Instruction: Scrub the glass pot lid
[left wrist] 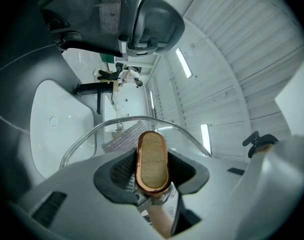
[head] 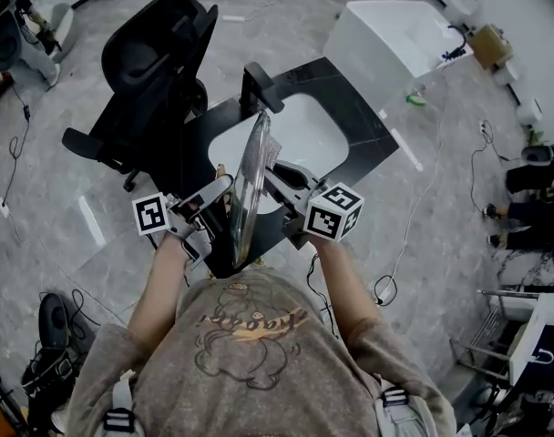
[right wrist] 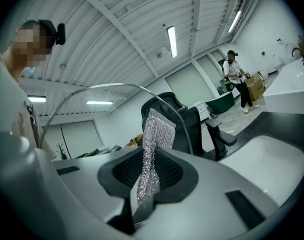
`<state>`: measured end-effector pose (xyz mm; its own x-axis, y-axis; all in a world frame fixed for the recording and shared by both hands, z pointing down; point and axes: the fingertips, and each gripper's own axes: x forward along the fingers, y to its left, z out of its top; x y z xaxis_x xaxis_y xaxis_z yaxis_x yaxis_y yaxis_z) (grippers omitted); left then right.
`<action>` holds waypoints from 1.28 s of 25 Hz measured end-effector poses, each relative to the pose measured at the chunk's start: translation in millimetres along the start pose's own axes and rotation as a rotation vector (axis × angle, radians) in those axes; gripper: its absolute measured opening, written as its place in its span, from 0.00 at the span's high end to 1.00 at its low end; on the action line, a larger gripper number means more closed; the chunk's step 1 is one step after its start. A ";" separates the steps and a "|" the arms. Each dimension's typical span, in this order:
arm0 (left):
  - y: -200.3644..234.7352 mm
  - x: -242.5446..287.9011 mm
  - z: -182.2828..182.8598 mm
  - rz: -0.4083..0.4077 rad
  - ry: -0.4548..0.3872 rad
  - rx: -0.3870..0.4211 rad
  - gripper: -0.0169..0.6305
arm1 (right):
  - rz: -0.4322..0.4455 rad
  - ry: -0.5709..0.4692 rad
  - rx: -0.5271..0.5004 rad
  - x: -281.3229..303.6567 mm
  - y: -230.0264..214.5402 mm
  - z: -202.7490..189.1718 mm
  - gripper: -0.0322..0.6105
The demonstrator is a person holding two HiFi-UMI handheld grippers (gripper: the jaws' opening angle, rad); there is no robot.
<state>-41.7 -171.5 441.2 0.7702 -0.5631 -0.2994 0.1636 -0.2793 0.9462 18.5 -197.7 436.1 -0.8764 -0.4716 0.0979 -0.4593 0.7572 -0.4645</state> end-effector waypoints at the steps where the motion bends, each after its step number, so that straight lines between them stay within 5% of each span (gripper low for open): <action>1: -0.3 -0.2 -0.2 -0.003 -0.001 -0.003 0.70 | -0.011 0.022 -0.001 1.7 -3.8 -8.0 0.83; 9: -2.7 -2.8 -0.4 -0.020 -0.022 -0.009 0.70 | -0.042 0.163 0.049 0.5 -10.1 -71.3 0.83; 17: 6.0 -8.9 1.9 0.011 -0.033 -0.001 0.70 | 0.033 0.178 0.163 -5.6 18.0 -99.2 0.83; 23: 16.6 -15.8 2.3 0.043 -0.031 0.002 0.70 | 0.148 0.106 0.220 -16.5 50.3 -76.3 0.83; 32: 23.5 -25.7 3.6 0.078 -0.043 -0.006 0.70 | 0.281 0.021 0.171 -36.9 95.3 -26.0 0.83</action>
<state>-59.9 -166.4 470.7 0.7534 -0.6161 -0.2297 0.1080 -0.2286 0.9675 3.4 -96.4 411.1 -0.9691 -0.2438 -0.0380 -0.1692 0.7688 -0.6167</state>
